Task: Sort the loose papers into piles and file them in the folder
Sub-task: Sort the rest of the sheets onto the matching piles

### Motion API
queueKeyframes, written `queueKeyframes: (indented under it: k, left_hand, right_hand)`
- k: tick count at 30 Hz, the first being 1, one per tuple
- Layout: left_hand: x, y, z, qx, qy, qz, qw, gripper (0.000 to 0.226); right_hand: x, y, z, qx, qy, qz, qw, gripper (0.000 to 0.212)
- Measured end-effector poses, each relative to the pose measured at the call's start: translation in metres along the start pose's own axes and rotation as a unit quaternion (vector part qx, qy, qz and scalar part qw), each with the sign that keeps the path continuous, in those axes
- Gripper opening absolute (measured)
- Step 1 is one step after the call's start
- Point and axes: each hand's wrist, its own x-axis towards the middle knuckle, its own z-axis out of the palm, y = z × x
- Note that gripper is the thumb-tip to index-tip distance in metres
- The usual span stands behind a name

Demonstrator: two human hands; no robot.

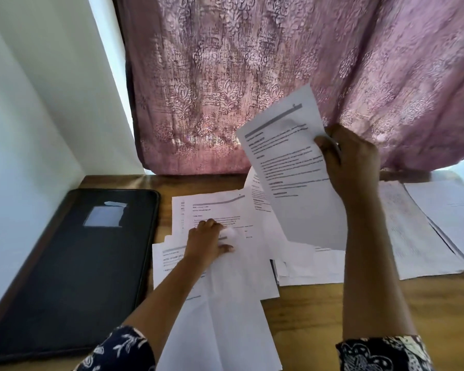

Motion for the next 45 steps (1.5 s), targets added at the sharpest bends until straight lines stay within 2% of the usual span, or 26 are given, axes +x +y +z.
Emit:
queueKeyframes:
  k: [5,12,15,18,21,24,27,29,31,35,37,40,42,45]
  left_hand:
    - [0.014,0.005,-0.012,-0.019,-0.074,-0.034,0.997,0.073]
    - [0.026,0.01,-0.025,-0.011,-0.154,-0.037,0.987,0.071]
    - [0.022,0.013,-0.024,-0.035,-0.142,-0.012,0.989,0.068]
    - [0.007,0.018,-0.03,-0.108,-0.121,0.012,0.987,0.062]
    - [-0.007,0.014,-0.052,-0.164,-0.129,0.043,0.977,0.046]
    - [-0.027,0.014,-0.091,-0.215,-0.088,0.062,0.971,0.031]
    - [-0.043,0.015,-0.129,-0.27,-0.047,0.067,0.959,0.018]
    - [-0.049,0.015,-0.149,-0.301,0.013,0.118,0.946,0.017]
    - [-0.051,0.01,-0.161,-0.312,0.08,0.161,0.933,0.023]
    - [-0.044,0.001,-0.182,-0.277,0.136,0.147,0.94,0.024]
    - [-0.035,-0.001,-0.182,-0.292,0.121,0.129,0.94,0.03]
    - [-0.017,-0.004,-0.17,-0.296,0.037,0.058,0.953,0.036]
    - [-0.007,-0.006,-0.154,-0.285,-0.035,0.041,0.957,0.029]
    - [0.004,-0.016,-0.119,-0.295,-0.068,0.001,0.953,0.031]
  right_hand:
    - [-0.015,0.008,0.022,0.033,-0.03,0.032,0.998,0.01]
    - [-0.032,0.014,0.038,0.054,-0.06,0.062,0.995,0.015]
    - [-0.035,0.015,0.04,0.056,-0.067,0.066,0.994,0.015]
    - [-0.033,0.018,0.037,0.058,-0.084,0.07,0.992,0.014]
    - [-0.03,0.021,0.035,0.073,-0.125,0.095,0.985,0.017]
    - [-0.028,0.018,0.033,0.136,-0.161,0.133,0.968,0.018]
    - [-0.031,0.009,0.038,0.215,-0.212,0.184,0.935,0.01]
    - [-0.034,-0.001,0.042,0.283,-0.25,0.229,0.897,0.008]
    - [-0.04,-0.013,0.045,0.34,-0.285,0.279,0.852,0.01]
    - [-0.058,-0.04,0.052,0.47,-0.336,0.36,0.732,0.017]
    - [-0.074,-0.052,0.062,0.491,-0.367,0.391,0.686,0.016]
    - [-0.1,-0.066,0.079,0.503,-0.386,0.447,0.631,0.014]
    - [-0.116,-0.07,0.088,0.488,-0.385,0.478,0.62,0.013]
    - [-0.149,-0.08,0.096,0.442,-0.375,0.522,0.625,0.012]
